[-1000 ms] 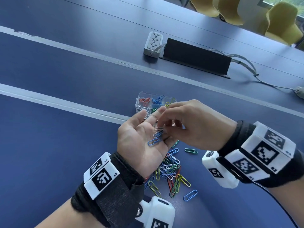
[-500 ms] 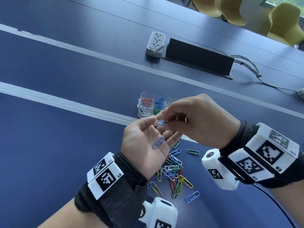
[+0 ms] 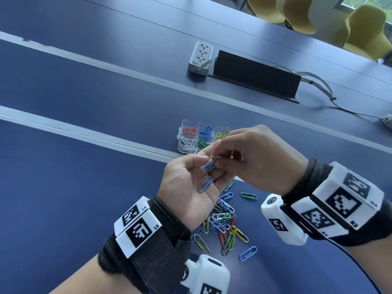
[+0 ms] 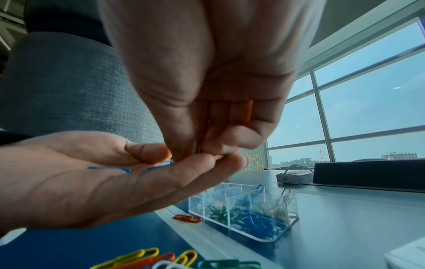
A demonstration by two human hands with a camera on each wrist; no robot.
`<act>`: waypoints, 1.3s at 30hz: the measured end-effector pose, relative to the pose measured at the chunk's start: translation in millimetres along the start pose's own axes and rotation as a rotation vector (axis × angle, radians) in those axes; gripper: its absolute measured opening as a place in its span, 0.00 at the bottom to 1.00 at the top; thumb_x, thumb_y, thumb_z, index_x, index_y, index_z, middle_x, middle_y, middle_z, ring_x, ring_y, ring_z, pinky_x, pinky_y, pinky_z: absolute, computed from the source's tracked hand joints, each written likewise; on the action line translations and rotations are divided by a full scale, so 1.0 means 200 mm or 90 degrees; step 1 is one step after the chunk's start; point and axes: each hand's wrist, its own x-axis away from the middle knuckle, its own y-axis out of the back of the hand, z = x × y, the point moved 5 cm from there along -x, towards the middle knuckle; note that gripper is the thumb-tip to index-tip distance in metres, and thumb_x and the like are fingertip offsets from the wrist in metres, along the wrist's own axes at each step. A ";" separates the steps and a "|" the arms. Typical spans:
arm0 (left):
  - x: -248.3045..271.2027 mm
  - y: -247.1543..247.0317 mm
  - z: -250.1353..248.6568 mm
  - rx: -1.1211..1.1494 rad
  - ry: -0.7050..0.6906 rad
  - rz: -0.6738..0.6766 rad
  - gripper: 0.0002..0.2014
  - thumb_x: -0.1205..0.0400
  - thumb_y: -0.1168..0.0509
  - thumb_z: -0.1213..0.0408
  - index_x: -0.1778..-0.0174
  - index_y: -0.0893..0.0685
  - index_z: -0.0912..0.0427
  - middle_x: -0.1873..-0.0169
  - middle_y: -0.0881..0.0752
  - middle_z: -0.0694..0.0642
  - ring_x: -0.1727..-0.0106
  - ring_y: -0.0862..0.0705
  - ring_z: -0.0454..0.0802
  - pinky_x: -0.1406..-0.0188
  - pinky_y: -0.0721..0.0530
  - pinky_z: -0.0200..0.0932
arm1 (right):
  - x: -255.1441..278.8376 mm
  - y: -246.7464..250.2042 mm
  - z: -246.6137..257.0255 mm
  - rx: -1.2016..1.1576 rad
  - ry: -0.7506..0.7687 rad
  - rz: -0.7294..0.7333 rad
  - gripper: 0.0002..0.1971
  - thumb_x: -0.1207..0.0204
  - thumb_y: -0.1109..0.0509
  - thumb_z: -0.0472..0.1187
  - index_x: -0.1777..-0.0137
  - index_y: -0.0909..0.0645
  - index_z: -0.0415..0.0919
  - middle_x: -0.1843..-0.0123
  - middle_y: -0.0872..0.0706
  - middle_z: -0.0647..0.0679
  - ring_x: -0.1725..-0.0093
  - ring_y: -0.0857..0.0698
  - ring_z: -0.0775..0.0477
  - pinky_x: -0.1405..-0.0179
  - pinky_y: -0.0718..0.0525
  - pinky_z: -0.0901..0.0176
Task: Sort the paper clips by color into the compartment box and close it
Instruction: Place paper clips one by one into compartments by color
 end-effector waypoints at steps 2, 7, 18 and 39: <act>0.00 -0.01 0.00 -0.006 -0.003 0.002 0.26 0.32 0.50 0.76 0.39 0.20 0.73 0.55 0.17 0.64 0.58 0.17 0.52 0.42 0.18 0.50 | 0.00 0.02 0.00 0.012 -0.002 -0.022 0.07 0.30 0.29 0.41 0.55 0.12 0.49 0.63 0.14 0.53 0.67 0.22 0.53 0.58 0.17 0.53; 0.00 -0.02 0.01 -0.026 -0.001 0.003 0.31 0.35 0.51 0.79 0.35 0.22 0.73 0.52 0.19 0.65 0.54 0.19 0.54 0.39 0.19 0.53 | 0.01 0.04 -0.02 0.032 -0.024 -0.053 0.04 0.29 0.29 0.41 0.58 0.13 0.47 0.65 0.18 0.53 0.67 0.24 0.51 0.61 0.19 0.54; 0.00 0.03 -0.01 -0.046 -0.001 -0.077 0.24 0.33 0.49 0.73 0.43 0.20 0.68 0.47 0.13 0.68 0.48 0.14 0.64 0.42 0.17 0.54 | -0.03 0.12 -0.16 0.005 -0.130 -0.147 0.03 0.30 0.27 0.41 0.59 0.12 0.46 0.65 0.17 0.56 0.69 0.24 0.59 0.59 0.25 0.63; -0.01 0.10 -0.03 -0.074 -0.024 -0.171 0.20 0.17 0.51 0.59 0.57 0.17 0.68 0.64 0.12 0.65 0.67 0.12 0.58 0.44 0.20 0.51 | -0.37 -0.05 -0.03 0.002 -0.168 0.027 0.09 0.34 0.25 0.52 0.60 0.12 0.48 0.60 0.11 0.48 0.58 0.14 0.42 0.54 0.14 0.53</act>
